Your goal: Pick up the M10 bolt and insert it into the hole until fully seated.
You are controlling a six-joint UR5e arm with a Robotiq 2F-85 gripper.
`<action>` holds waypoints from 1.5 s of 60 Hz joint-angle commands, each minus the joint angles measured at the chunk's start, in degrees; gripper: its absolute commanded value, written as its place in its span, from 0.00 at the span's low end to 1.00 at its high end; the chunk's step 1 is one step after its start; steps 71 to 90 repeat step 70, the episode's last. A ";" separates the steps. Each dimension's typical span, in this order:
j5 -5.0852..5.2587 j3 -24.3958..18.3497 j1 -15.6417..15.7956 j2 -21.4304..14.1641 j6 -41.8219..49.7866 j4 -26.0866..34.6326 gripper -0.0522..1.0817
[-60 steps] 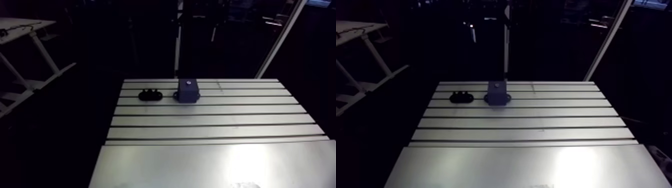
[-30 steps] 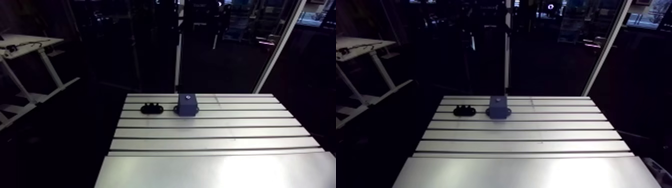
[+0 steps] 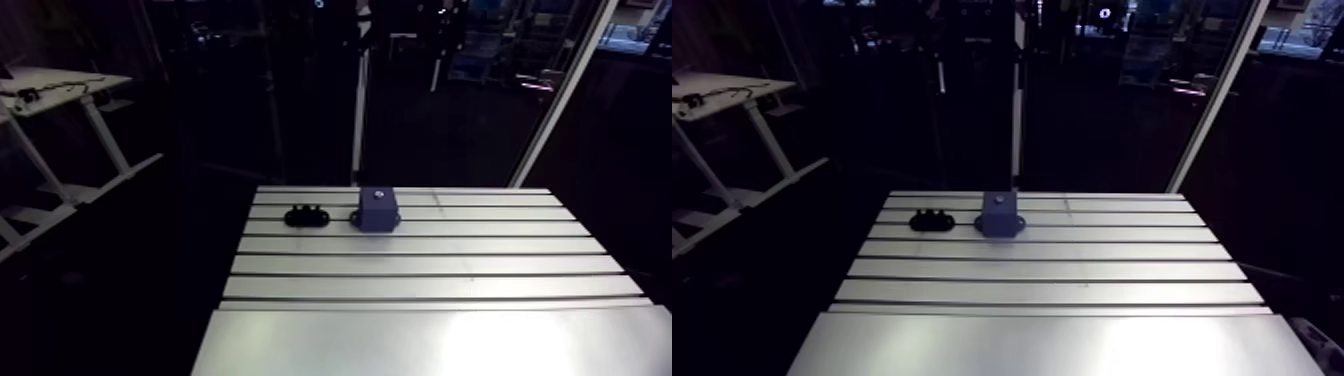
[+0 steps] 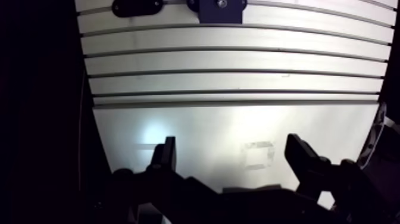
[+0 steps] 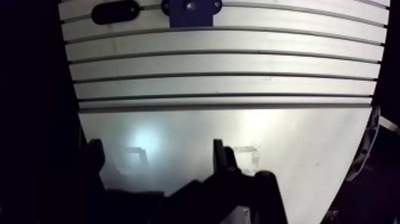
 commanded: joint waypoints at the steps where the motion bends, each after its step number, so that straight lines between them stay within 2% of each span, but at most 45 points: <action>1: -0.27 1.84 0.85 -2.29 0.13 0.07 0.05; 8: -0.35 4.10 0.93 -3.39 0.16 -3.08 0.05; 13: -0.87 5.64 0.85 -3.57 0.05 -5.97 0.05; 18: -0.65 6.23 0.85 -3.83 0.12 -6.77 0.05; 45: -0.27 6.35 0.93 -4.11 0.14 -7.51 0.05; 90: -0.36 6.33 0.85 -3.58 -0.03 -7.59 0.05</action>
